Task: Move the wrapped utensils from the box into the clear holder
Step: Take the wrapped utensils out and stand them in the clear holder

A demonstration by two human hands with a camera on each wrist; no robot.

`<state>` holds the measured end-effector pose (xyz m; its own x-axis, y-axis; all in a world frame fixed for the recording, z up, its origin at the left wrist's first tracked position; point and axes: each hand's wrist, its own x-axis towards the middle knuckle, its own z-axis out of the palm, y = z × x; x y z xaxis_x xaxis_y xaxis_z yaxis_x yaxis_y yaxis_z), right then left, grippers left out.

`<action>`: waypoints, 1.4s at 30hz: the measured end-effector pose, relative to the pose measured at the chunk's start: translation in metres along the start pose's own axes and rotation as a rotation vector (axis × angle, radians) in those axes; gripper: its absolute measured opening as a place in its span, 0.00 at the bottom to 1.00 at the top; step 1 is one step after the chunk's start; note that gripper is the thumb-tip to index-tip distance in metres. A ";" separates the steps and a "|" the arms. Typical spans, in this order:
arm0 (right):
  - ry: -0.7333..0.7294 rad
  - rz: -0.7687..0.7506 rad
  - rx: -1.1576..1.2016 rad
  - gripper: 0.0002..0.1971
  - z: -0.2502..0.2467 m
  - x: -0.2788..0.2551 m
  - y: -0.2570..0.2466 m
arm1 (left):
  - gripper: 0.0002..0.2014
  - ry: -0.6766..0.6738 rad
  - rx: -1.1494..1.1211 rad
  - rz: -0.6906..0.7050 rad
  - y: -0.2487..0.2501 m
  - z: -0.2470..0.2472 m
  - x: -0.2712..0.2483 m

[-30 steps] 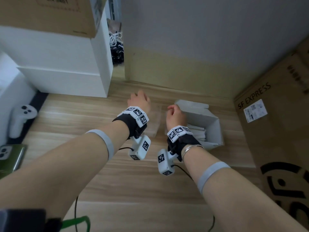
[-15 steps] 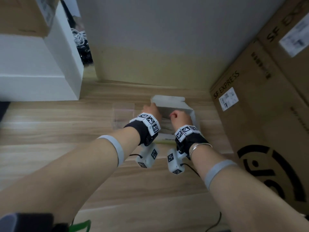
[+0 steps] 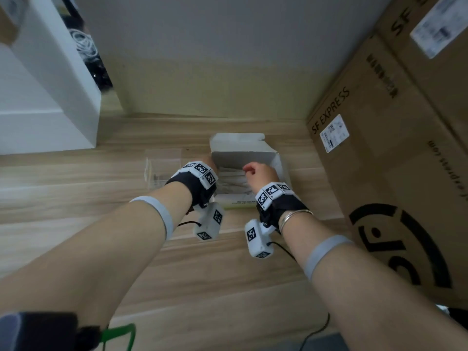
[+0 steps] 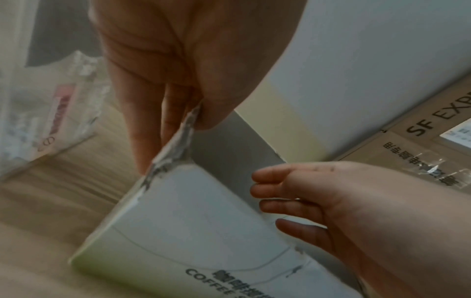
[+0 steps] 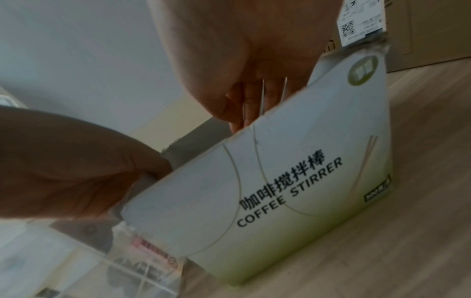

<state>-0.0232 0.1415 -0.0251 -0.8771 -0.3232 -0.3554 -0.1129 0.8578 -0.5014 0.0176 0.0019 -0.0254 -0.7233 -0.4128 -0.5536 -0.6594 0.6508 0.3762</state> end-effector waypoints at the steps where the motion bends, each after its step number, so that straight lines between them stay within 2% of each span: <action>1: -0.012 0.004 -0.016 0.17 0.000 0.001 -0.001 | 0.17 0.026 -0.025 0.018 0.002 -0.001 0.002; 7: -0.015 0.001 -0.153 0.24 0.003 0.000 -0.008 | 0.21 0.098 -0.207 0.176 0.005 -0.002 -0.004; 11: -0.011 0.043 -0.268 0.20 0.010 -0.001 -0.012 | 0.26 0.138 -0.277 0.337 0.001 0.004 -0.014; 14: -0.045 0.087 -0.301 0.21 0.018 0.001 -0.013 | 0.27 0.166 -0.287 0.400 -0.005 0.009 -0.017; 20: -0.073 0.081 -0.319 0.19 0.030 0.000 -0.015 | 0.27 0.204 -0.292 0.409 -0.011 0.013 -0.022; 25: -0.101 -0.042 -0.394 0.23 0.037 -0.007 -0.019 | 0.28 0.186 -0.284 0.404 -0.011 0.010 -0.024; 29: -0.162 -0.057 -0.483 0.18 0.038 -0.010 -0.015 | 0.28 0.191 -0.295 0.398 -0.012 0.011 -0.025; 36: -0.312 -0.011 -0.528 0.18 0.031 -0.005 -0.017 | 0.29 0.192 -0.297 0.392 -0.013 0.012 -0.026; 42: -0.332 0.037 -0.488 0.19 0.030 -0.008 -0.015 | 0.29 0.172 -0.301 0.375 -0.014 0.010 -0.024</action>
<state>-0.0010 0.1188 -0.0379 -0.7005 -0.3294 -0.6331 -0.3552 0.9303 -0.0911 0.0459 0.0089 -0.0247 -0.9281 -0.3017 -0.2183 -0.3594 0.5722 0.7372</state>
